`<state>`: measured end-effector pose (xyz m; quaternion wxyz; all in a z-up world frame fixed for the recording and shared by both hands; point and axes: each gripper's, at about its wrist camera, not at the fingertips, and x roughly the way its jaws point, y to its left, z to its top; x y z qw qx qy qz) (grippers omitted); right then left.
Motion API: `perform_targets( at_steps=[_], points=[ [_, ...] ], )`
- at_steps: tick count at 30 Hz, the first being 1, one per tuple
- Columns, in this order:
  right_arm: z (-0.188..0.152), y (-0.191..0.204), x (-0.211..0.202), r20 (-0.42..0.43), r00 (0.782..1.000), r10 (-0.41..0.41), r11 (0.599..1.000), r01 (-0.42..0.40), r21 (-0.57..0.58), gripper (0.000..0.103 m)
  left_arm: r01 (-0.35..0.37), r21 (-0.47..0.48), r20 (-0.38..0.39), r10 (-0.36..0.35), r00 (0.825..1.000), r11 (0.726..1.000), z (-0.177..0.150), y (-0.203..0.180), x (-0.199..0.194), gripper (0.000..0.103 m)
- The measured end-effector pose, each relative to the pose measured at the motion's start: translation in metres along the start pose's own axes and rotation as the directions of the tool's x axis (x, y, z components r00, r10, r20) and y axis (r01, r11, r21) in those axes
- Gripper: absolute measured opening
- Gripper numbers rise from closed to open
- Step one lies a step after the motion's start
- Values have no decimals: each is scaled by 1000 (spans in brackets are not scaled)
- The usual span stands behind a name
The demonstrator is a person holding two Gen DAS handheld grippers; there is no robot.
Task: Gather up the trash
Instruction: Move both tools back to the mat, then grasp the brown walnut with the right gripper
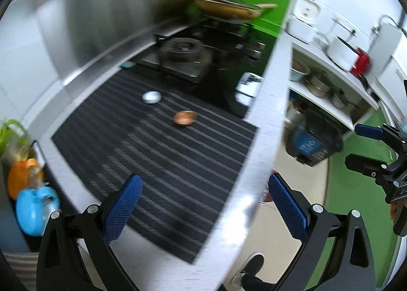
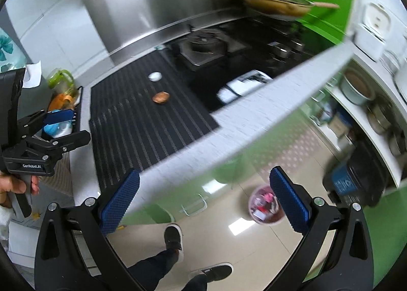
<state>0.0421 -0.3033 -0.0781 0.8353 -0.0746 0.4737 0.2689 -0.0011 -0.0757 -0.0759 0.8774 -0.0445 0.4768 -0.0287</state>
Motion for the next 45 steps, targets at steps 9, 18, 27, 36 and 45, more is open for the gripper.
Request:
perform_targets(
  at_steps=[9, 18, 27, 36, 45],
  points=[
    [57, 54, 62, -34, 999, 9, 998, -11, -68, 100, -17, -21, -14, 17, 1000, 1000, 20, 58, 20, 96],
    [102, 69, 141, -120, 992, 38, 983, -59, -175, 100, -50, -117, -31, 47, 998, 992, 38, 87, 55, 96],
    [123, 78, 216, -229, 970, 80, 938, -151, -313, 100, -111, -231, -55, 101, 993, 967, 54, 105, 86, 96],
    [125, 86, 252, -287, 953, 98, 910, -203, -362, 80, -123, -262, -76, 107, 991, 957, 60, 112, 107, 96],
    [124, 87, 256, -299, 950, 90, 901, -205, -381, 36, -111, -263, -74, 95, 993, 958, 65, 112, 113, 96]
  ],
)
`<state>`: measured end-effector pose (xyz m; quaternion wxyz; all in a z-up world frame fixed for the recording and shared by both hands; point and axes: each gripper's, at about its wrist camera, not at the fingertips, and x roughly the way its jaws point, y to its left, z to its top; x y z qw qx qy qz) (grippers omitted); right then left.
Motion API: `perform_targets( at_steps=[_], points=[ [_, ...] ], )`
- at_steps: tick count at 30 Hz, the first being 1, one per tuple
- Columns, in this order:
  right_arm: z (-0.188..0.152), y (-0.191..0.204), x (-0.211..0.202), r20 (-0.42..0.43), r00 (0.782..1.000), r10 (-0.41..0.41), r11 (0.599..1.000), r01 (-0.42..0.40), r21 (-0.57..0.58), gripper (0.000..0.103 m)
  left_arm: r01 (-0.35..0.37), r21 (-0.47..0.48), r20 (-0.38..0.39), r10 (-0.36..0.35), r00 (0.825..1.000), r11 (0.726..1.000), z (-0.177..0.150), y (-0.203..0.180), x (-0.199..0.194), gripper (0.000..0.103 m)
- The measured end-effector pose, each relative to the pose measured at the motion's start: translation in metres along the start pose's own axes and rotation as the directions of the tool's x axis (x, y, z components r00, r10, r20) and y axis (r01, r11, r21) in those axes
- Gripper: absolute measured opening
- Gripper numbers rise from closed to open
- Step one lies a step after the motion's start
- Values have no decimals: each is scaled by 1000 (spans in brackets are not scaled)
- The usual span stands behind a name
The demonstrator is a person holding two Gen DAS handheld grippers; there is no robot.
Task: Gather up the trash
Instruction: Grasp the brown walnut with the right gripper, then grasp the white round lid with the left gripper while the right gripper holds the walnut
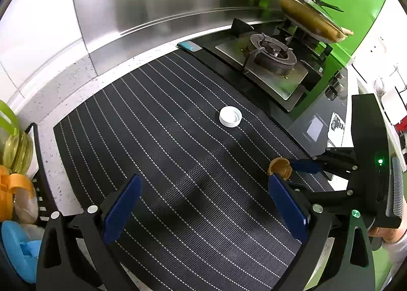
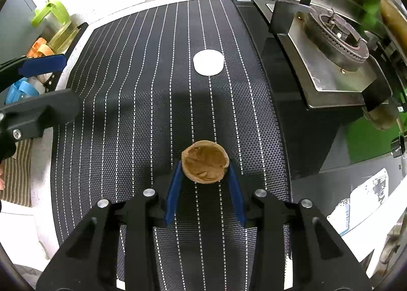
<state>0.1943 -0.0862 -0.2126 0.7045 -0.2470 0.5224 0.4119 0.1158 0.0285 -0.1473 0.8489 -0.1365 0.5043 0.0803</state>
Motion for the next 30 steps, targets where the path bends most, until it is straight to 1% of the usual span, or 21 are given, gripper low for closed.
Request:
perform_targets(
  at_steps=[5, 12, 18, 25, 26, 27, 28, 29, 30],
  points=[
    [0, -7, -13, 21, 1000, 4, 1000, -5, 21, 36, 13, 10, -3, -13, 1000, 1000, 4, -6, 6, 96],
    [-5, -26, -41, 29, 1000, 2, 997, -4, 74, 36, 28, 34, -23, -27, 999, 999, 20, -21, 29, 96],
    [-12, -49, -61, 51, 999, -7, 994, 1, 112, 36, 19, 42, -42, -17, 999, 999, 42, -29, 56, 96],
    [-20, -71, -70, 69, 998, -7, 989, -4, 149, 36, -1, 47, -49, 3, 999, 999, 61, -33, 85, 95],
    [-22, -74, -70, 70, 998, -7, 988, -4, 155, 36, -1, 49, -49, 4, 999, 999, 63, -33, 88, 94],
    [-22, -76, -70, 70, 998, -6, 987, -5, 160, 36, -3, 51, -50, 6, 999, 999, 65, -34, 91, 89],
    [-22, -77, -69, 71, 997, -6, 987, -5, 164, 36, -4, 54, -53, 7, 999, 999, 66, -34, 93, 83],
    [-23, -79, -69, 72, 997, -7, 986, -5, 167, 36, -7, 56, -57, 10, 998, 998, 67, -34, 96, 79],
    [-23, -80, -69, 73, 997, -6, 986, -6, 169, 36, -8, 56, -66, 12, 998, 998, 67, -34, 99, 70]
  ],
)
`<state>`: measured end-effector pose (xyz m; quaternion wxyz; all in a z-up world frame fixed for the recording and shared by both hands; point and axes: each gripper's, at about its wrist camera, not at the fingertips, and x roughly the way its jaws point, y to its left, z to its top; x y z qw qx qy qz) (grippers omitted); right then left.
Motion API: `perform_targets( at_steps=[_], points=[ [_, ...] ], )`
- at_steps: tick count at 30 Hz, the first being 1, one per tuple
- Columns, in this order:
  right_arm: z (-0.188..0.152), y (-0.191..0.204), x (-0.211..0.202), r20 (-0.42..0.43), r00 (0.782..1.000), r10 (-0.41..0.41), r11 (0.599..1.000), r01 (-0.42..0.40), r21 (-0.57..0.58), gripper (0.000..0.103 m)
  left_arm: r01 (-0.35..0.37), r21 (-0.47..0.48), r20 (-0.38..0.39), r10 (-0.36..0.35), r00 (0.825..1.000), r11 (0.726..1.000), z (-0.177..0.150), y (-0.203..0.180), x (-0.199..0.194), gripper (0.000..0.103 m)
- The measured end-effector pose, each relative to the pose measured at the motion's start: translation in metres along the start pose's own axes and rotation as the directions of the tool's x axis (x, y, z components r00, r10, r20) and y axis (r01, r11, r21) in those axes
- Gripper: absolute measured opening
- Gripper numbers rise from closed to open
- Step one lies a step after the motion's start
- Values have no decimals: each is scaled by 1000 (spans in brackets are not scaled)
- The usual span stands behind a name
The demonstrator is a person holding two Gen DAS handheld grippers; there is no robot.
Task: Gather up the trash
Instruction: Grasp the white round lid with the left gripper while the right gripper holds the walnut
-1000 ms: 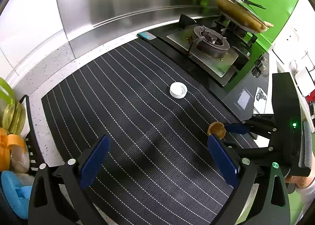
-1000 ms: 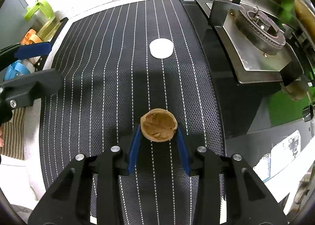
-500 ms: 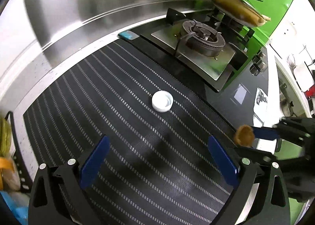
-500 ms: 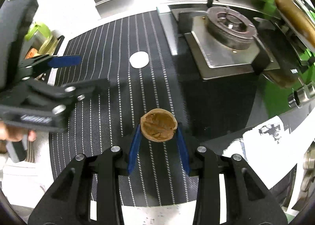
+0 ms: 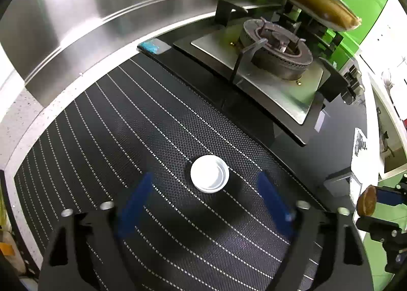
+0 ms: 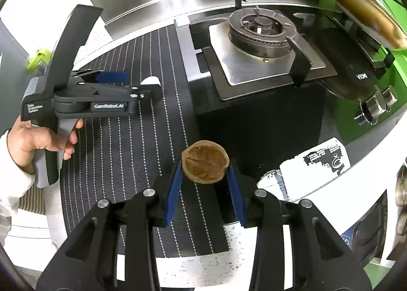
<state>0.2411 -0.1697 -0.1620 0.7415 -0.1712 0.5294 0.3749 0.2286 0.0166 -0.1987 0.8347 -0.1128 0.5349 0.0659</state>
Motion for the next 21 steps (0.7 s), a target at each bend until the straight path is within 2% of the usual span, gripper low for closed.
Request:
perform_targets(
  at_steps=[1, 3, 6, 11, 15, 19, 21],
  points=[
    [0, 0, 0, 0, 1000, 0, 1000, 0, 2, 36, -2, 0, -8, 2, 1000, 1000, 0, 0, 2, 59],
    [0, -2, -1, 5, 1000, 1, 1000, -1, 5, 36, -4, 1, -17, 4, 1000, 1000, -1, -1, 5, 46],
    [0, -2, -4, 16, 1000, 1, 1000, -1, 9, 36, -10, 11, -12, 10, 1000, 1000, -2, -2, 5, 32],
    [-5, 0, -17, 46, 999, -11, 1000, 10, 26, 36, 7, 24, 0, -7, 1000, 1000, -5, -6, -5, 31],
    [-19, 2, -40, 78, 996, -33, 997, 27, 73, 36, 51, 69, 21, -52, 998, 996, -17, -22, -39, 31],
    [-49, 6, -74, 128, 989, -76, 986, 55, 155, 36, 115, 157, 32, -121, 992, 981, -38, -50, -78, 31],
    [-74, 8, -93, 150, 982, -113, 973, 80, 216, 36, 159, 217, 30, -170, 985, 963, -52, -70, -98, 31]
  ],
)
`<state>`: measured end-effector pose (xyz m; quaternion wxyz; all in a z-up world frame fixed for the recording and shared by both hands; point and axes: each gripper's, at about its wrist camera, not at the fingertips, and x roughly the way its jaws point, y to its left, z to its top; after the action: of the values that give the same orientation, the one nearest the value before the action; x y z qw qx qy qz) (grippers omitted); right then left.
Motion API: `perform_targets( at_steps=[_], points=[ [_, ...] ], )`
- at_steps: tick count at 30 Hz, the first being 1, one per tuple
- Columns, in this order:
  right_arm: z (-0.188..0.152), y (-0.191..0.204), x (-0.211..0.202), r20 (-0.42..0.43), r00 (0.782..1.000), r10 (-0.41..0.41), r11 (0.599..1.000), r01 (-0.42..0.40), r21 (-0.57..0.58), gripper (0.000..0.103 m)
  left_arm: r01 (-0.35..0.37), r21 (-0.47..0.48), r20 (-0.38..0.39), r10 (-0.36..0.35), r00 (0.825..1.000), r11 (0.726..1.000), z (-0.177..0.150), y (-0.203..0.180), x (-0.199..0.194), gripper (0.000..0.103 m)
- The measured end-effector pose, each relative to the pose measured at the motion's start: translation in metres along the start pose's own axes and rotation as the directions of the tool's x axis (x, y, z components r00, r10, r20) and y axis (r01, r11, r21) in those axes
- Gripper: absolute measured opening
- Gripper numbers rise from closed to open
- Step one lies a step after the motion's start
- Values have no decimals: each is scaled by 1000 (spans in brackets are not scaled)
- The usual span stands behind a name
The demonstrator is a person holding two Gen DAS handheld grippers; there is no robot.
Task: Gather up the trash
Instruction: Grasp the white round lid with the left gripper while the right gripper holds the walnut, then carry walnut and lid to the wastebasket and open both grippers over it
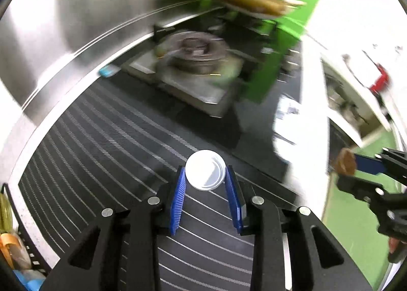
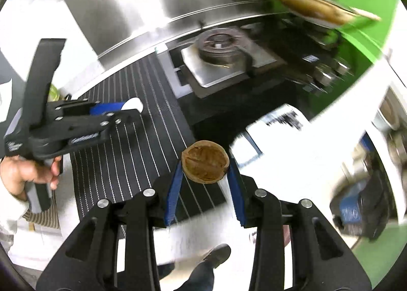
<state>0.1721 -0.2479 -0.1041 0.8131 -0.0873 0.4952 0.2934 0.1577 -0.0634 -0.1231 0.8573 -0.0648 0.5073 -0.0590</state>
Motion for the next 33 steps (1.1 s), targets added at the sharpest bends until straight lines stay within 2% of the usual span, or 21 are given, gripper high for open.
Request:
perform_targets(
  at_steps=[2, 5, 8, 13, 17, 20, 23, 28, 33],
  points=[
    [-25, -5, -21, 23, 999, -42, 997, 41, 64, 36, 39, 72, 2, -39, 999, 997, -9, -25, -11, 31],
    [-69, -17, -50, 33, 993, -112, 978, 105, 178, 36, 119, 183, -20, -117, 993, 976, -26, -65, -23, 31],
    [-113, -33, -77, 29, 983, -182, 944, 166, 284, 36, 205, 292, -58, -196, 979, 934, -48, -112, -29, 31],
    [-181, -59, -110, -1, 963, -271, 879, 248, 406, 36, 305, 392, -129, -277, 952, 868, -81, -179, -24, 31],
    [-228, -88, -115, -39, 953, -302, 845, 286, 453, 36, 336, 429, -166, -292, 942, 838, -103, -224, -4, 31],
    [-250, -113, -104, -59, 955, -290, 839, 284, 465, 36, 342, 426, -184, -290, 939, 838, -112, -245, 15, 31],
    [-266, -140, -82, -73, 961, -265, 849, 269, 456, 36, 330, 413, -195, -272, 942, 848, -121, -262, 47, 31],
    [-279, -182, -38, -94, 972, -214, 871, 233, 432, 36, 298, 364, -212, -233, 949, 882, -130, -277, 99, 31],
    [-282, -214, 17, -126, 976, -179, 893, 215, 396, 36, 279, 338, -223, -211, 952, 899, -133, -282, 145, 31]
  ],
)
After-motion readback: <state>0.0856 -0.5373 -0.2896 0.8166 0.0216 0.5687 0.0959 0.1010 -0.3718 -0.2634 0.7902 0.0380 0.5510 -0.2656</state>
